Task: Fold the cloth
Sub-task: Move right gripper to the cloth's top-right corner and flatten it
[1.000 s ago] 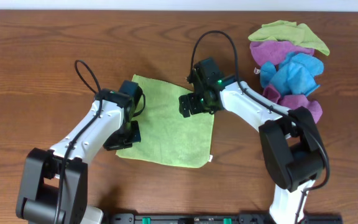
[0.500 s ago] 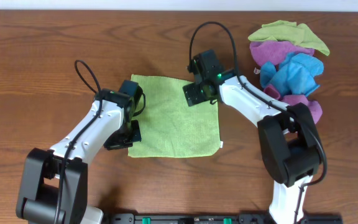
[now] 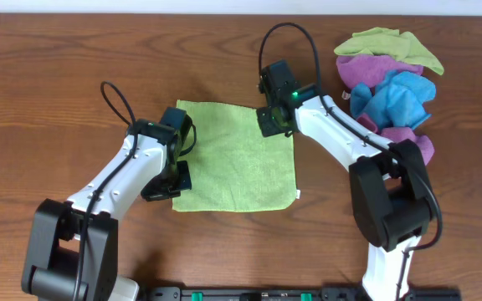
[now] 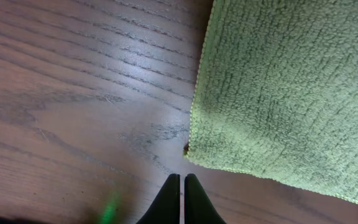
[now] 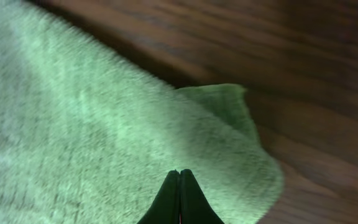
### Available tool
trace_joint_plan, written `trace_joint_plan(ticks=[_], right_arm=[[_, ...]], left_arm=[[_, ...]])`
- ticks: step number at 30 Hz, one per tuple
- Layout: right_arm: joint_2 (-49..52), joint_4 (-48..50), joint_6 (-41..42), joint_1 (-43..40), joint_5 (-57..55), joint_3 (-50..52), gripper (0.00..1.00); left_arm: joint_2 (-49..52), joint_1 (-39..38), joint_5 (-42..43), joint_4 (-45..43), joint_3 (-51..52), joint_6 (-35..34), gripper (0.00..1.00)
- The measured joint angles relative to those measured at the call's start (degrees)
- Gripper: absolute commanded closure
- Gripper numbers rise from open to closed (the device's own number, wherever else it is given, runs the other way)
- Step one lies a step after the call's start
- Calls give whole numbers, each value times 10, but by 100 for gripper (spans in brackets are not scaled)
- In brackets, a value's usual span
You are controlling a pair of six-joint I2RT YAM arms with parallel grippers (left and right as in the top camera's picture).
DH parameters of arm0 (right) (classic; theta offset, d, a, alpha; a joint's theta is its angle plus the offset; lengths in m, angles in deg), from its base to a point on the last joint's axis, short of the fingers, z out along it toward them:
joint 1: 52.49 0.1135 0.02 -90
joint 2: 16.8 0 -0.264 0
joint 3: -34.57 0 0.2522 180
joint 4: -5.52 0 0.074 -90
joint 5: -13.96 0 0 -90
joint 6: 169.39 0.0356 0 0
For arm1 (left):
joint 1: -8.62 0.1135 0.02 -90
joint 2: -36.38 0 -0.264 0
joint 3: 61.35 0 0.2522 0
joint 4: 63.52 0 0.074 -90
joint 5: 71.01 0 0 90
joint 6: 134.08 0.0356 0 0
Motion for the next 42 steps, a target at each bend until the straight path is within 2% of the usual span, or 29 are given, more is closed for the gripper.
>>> trace_joint_plan(ticks=[11, 22, 28, 42], right_arm=[[35, 10, 23, 0, -23, 0, 99], [39, -106, 37, 30, 22, -10, 98], [39, -110, 40, 54, 30, -10, 99], [6, -109, 48, -10, 57, -46, 99]], left_arm=[[0, 0, 0, 0, 0, 0, 94], [0, 0, 13, 0, 0, 0, 94], [0, 0, 17, 0, 0, 0, 94], [0, 0, 17, -3, 0, 0, 94]])
